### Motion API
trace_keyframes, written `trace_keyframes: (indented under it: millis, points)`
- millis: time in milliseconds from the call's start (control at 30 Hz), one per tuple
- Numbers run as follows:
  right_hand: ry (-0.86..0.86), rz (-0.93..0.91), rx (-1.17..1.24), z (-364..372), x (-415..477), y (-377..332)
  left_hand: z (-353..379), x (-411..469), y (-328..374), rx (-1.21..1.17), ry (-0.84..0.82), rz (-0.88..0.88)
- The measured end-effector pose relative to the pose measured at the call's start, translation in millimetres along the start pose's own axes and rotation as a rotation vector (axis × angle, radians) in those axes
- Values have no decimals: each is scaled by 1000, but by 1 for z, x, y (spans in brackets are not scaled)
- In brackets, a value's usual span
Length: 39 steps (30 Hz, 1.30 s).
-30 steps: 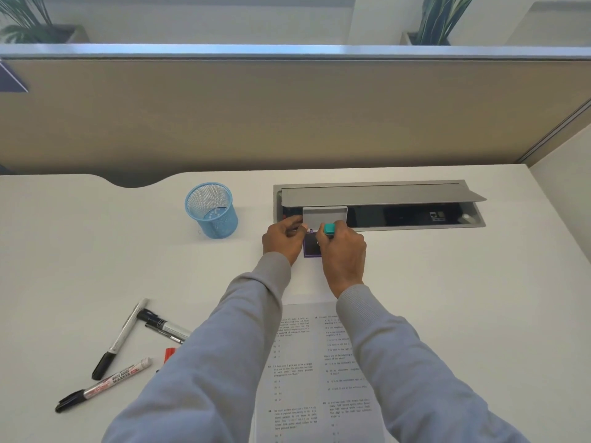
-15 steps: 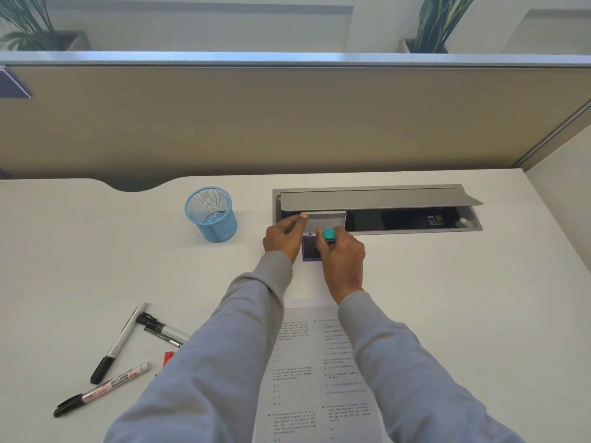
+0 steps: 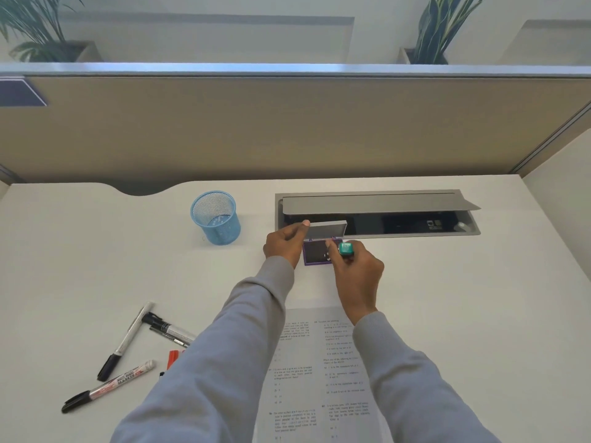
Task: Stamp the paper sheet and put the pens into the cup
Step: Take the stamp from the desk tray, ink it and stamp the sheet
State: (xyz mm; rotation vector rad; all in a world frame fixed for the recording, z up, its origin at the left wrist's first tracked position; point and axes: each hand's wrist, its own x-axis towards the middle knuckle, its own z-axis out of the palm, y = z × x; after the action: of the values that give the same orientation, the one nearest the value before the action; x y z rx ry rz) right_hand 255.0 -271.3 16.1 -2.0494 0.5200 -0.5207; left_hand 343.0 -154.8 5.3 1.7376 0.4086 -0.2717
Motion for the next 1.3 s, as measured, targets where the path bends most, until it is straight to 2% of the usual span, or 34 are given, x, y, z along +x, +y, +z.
trace_keyframes:
  millis: [300,433,600,800,900,1300]
  points:
    - [1,8,12,-29,-44,4,-18,-26,-20,114,-58,31]
    - [-16,33,32,-38,-59,1,-33,-48,-21,218,-77,104]
    - [-34,-22,44,-57,-80,-15,-61,-100,-38,242,-41,249]
    - [-28,-114,-26,-84,-117,-25,-101,-176,-104,525,53,583]
    - [-3,-152,-101,-96,-138,-25,-115,-207,-135,585,41,678]
    - [-1,-127,-221,-135,-240,-3,-139,-244,-183,709,-81,642]
